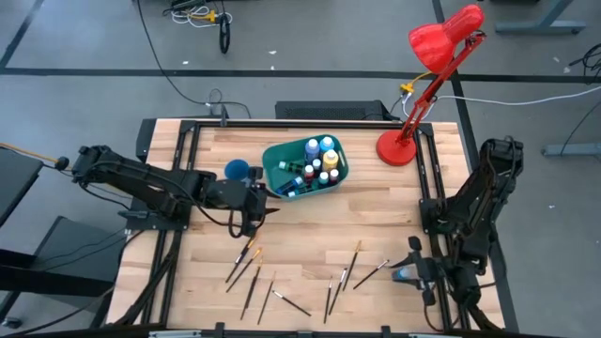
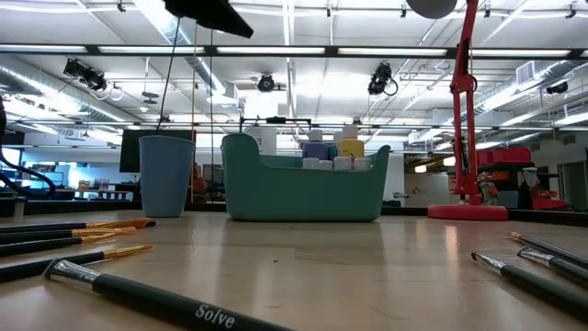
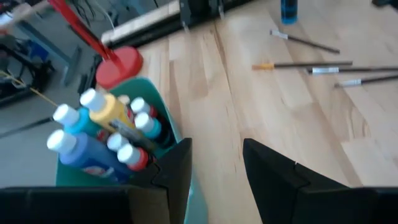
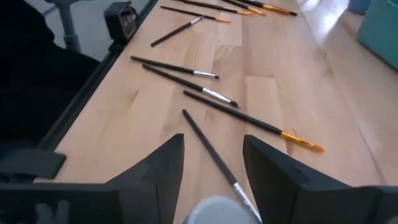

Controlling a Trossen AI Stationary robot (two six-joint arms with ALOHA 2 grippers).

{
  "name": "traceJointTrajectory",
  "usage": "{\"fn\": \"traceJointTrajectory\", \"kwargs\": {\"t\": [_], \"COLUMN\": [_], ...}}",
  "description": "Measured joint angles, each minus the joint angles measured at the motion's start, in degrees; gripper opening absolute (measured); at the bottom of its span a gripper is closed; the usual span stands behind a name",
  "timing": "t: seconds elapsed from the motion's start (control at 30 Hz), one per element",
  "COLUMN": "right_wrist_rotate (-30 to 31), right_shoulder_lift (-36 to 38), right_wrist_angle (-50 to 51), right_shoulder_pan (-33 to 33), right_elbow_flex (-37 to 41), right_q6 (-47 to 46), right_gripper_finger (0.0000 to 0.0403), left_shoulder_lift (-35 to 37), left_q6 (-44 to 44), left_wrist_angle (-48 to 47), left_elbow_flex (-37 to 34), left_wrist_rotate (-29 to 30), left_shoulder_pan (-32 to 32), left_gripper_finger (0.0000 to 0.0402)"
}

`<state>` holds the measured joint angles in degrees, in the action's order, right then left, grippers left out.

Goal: Pick & Place Paint Supplies
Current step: Put the small blue paint bottle into the green bin

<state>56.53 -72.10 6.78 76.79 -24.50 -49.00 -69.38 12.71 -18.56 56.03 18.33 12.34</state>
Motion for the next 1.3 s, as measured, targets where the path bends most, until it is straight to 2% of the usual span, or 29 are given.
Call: {"fn": "traceJointTrajectory", "kwargs": {"t": [0.2, 0.33, 0.47, 0.63, 0.83, 0.97, 1.17, 1.3], "right_wrist_rotate": [1.2, 6.5, 6.7, 7.1, 11.0, 10.0, 4.1, 3.8], "right_shoulder_lift": [0.0, 0.0, 0.0, 0.0, 0.0, 0.0, 0.0, 0.0], "right_wrist_angle": [-2.1, -3.3, -8.2, -15.7, -20.4, -20.5, -20.5, -20.8], "right_shoulder_pan": [2.7, 3.9, 3.9, 3.9, 2.6, 0.3, -2.9, -4.7], "right_elbow_flex": [2.5, 5.7, 9.1, 11.5, 11.5, 11.5, 11.5, 11.4], "right_q6": [-1.0, -7.3, -12.4, -12.6, -11.5, -8.5, -4.9, -3.9], "right_gripper_finger": [0.0167, 0.0167, 0.0167, 0.0167, 0.0167, 0.0156, 0.0119, 0.0092], "left_shoulder_lift": [0.0, 0.0, 0.0, 0.0, 0.0, 0.0, 0.0, 0.0], "left_q6": [0.1, 0.0, 0.1, 0.1, 0.1, 0.0, 0.0, 0.0], "left_wrist_angle": [2.6, 2.8, 2.8, 2.8, 2.8, 2.8, 2.8, 2.8], "left_elbow_flex": [0.0, 0.0, 0.0, 0.0, 0.0, 0.0, 0.0, 0.0], "left_wrist_rotate": [0.0, 0.0, 0.0, 0.0, 0.0, 0.0, 0.0, 0.0], "left_shoulder_pan": [0.0, 0.0, 0.0, 0.0, 0.0, 0.0, 0.0, 0.0], "left_gripper_finger": [0.0153, 0.0153, 0.0153, 0.0153, 0.0153, 0.0153, 0.0153, 0.0153]}}
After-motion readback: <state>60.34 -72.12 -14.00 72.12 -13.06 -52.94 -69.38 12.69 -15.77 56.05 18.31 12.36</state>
